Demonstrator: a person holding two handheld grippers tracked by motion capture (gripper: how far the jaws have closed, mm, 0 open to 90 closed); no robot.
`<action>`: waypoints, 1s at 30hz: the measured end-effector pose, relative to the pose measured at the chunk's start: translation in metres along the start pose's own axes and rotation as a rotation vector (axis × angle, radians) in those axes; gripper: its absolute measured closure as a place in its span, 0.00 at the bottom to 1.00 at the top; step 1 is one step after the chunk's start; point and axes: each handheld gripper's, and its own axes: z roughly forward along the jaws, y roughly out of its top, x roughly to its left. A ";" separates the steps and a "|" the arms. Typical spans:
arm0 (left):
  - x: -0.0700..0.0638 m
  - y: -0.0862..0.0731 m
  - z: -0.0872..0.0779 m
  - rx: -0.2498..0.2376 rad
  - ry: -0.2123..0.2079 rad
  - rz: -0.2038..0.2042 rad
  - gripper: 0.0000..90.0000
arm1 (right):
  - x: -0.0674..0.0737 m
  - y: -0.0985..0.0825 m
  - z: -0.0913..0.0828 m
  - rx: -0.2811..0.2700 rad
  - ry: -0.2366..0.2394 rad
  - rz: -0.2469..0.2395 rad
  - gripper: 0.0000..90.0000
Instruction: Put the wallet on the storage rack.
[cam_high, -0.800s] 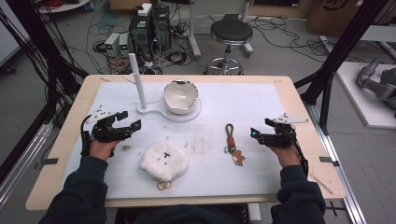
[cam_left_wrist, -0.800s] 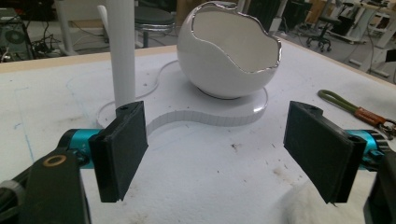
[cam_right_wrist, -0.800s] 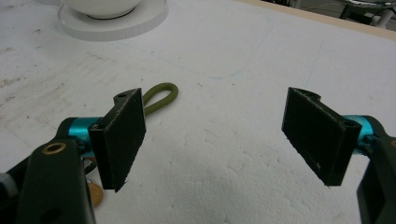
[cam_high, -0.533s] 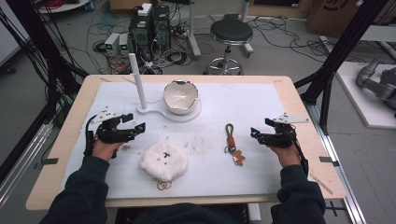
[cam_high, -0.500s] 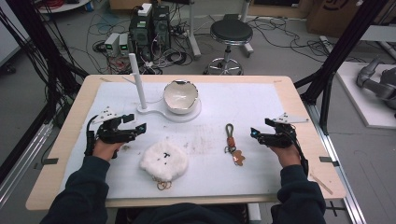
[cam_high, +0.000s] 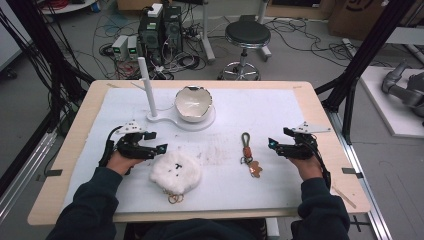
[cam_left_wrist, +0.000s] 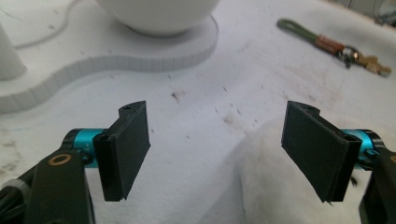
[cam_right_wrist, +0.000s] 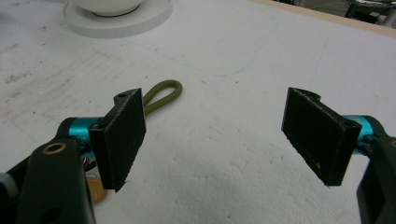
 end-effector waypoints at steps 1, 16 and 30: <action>-0.001 0.000 0.001 0.013 -0.008 0.002 0.26 | 0.001 0.000 0.000 0.002 0.003 -0.006 0.25; -0.005 -0.008 0.015 0.155 -0.162 -0.032 0.48 | 0.008 0.003 0.010 0.021 0.033 -0.023 0.25; -0.012 0.011 -0.002 -0.043 -0.165 -0.034 0.89 | 0.015 0.006 0.012 0.014 0.074 -0.017 0.25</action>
